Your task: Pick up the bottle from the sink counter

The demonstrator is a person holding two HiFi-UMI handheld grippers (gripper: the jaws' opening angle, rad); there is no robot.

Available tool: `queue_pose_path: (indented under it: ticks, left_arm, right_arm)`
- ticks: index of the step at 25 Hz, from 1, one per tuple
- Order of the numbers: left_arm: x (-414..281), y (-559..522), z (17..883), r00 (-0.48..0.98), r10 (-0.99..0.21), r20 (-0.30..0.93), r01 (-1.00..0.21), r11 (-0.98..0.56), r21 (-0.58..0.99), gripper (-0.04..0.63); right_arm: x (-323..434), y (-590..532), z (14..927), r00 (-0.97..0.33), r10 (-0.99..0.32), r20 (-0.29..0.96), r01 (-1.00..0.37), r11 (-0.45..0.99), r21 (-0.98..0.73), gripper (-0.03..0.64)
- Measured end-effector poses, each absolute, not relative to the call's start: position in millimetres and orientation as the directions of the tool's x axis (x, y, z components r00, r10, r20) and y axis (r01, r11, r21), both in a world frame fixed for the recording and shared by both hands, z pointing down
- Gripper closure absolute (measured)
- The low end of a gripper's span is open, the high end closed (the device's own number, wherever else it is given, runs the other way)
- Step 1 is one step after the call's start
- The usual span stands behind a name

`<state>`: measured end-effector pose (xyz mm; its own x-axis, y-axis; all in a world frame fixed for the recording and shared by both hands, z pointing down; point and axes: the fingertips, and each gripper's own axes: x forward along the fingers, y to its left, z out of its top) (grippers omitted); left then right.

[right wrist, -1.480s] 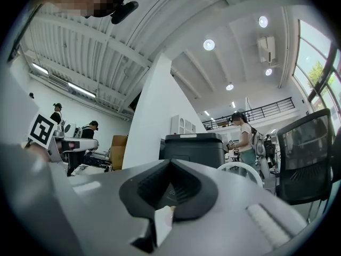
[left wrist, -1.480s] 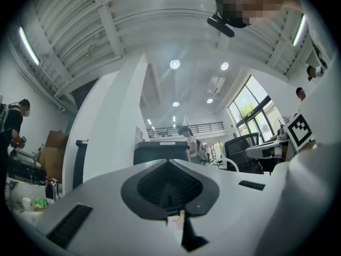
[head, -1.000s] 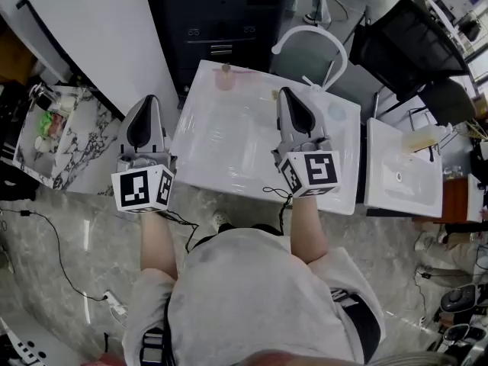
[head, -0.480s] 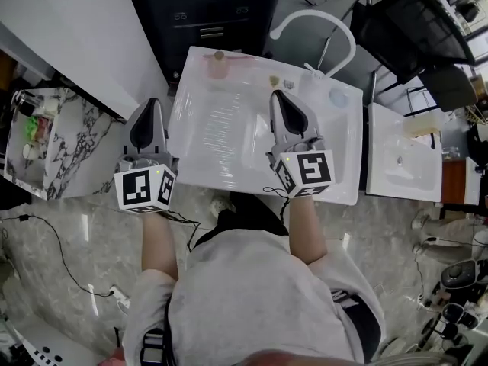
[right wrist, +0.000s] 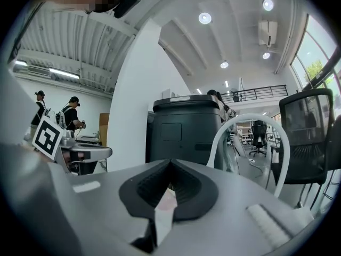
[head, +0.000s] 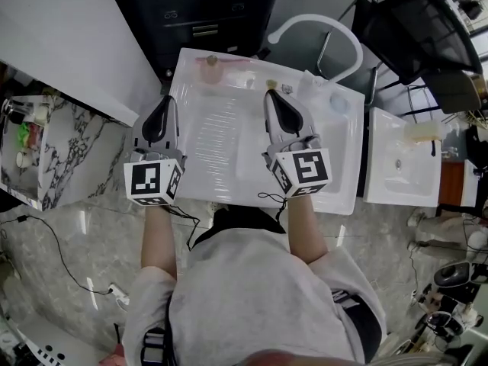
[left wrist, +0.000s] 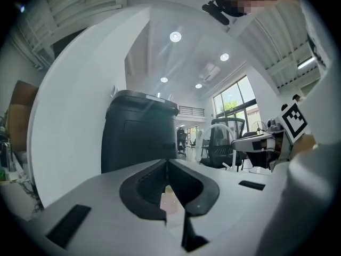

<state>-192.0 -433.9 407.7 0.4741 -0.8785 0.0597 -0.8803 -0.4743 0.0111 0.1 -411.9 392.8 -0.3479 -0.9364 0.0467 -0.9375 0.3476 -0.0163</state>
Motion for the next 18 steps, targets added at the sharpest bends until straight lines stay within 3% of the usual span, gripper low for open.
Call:
queue_pose_path:
  ticks: [3,10,18]
  left_arm:
    - [-175,-451,422,0.505,-0.858,0.089,-0.862,-0.507,0.01,0.579]
    - [-135,-494,467,0.558,-0.811,0.176,-0.825,-0.564,0.017,0.475]
    - [-113,-539,517,0.547,-0.804,0.232,-0.829,-0.559,0.017,0.425]
  right_arm:
    - [5,-426,398,-0.353,-0.934,0.058,-0.936,0.353,-0.017,0.606]
    - [20,-450,412,-0.356,-0.93,0.088,-0.934,0.355,-0.028,0.606]
    - [30,-459,432,-0.36,-0.923,0.135,-0.933,0.358,-0.041,0.606]
